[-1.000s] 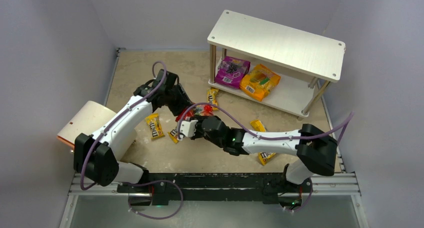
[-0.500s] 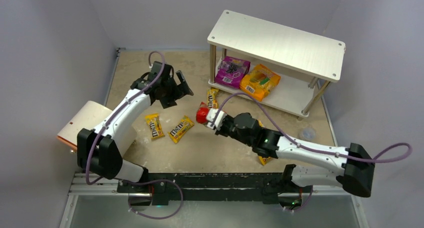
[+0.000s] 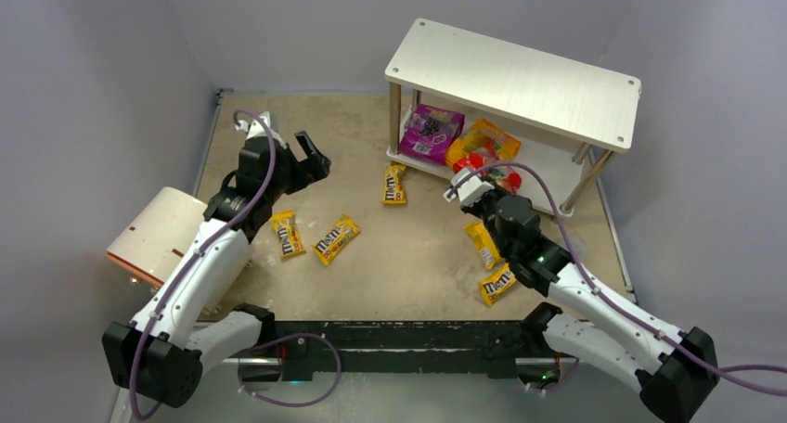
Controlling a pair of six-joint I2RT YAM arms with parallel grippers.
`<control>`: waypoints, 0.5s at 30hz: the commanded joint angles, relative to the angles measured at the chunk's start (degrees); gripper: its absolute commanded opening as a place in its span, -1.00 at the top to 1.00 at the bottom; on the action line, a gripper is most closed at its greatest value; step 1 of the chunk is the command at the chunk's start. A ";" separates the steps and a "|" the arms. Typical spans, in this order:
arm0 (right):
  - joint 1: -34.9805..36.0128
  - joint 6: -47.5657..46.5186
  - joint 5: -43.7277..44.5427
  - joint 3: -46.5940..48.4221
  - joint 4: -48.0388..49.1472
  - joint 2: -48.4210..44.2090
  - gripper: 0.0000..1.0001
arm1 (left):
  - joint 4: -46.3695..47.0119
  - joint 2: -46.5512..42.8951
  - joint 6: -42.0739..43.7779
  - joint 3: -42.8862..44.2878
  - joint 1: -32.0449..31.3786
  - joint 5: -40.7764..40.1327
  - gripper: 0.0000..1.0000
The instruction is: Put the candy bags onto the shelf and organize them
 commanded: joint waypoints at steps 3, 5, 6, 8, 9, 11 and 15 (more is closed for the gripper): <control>-9.11 -19.02 -0.15 -2.77 17.35 1.04 0.77 | 10.40 -3.89 7.43 -4.33 -0.02 1.46 -1.00; -12.38 -20.48 -2.06 -1.79 17.14 1.19 0.77 | 12.20 -5.29 8.37 -5.86 -0.02 1.21 -1.00; -14.57 -21.17 -4.34 -1.34 16.74 1.30 0.76 | 12.80 -5.79 8.64 -6.32 -0.02 0.89 -1.00; -19.57 -21.75 -9.48 -0.46 16.54 2.05 0.73 | 13.12 -6.57 9.37 -6.54 -0.02 0.56 -1.00; -21.84 -21.15 -11.22 0.51 16.27 2.98 0.72 | 13.29 -6.78 9.56 -6.70 -0.02 0.44 -1.00; -26.16 -20.53 -14.33 1.18 15.47 4.91 0.70 | 13.43 -7.06 9.97 -6.99 0.00 0.18 -1.00; -31.60 -24.31 -15.27 -0.92 19.14 9.24 0.82 | 13.39 -7.54 10.27 -7.13 -0.02 -0.45 -1.00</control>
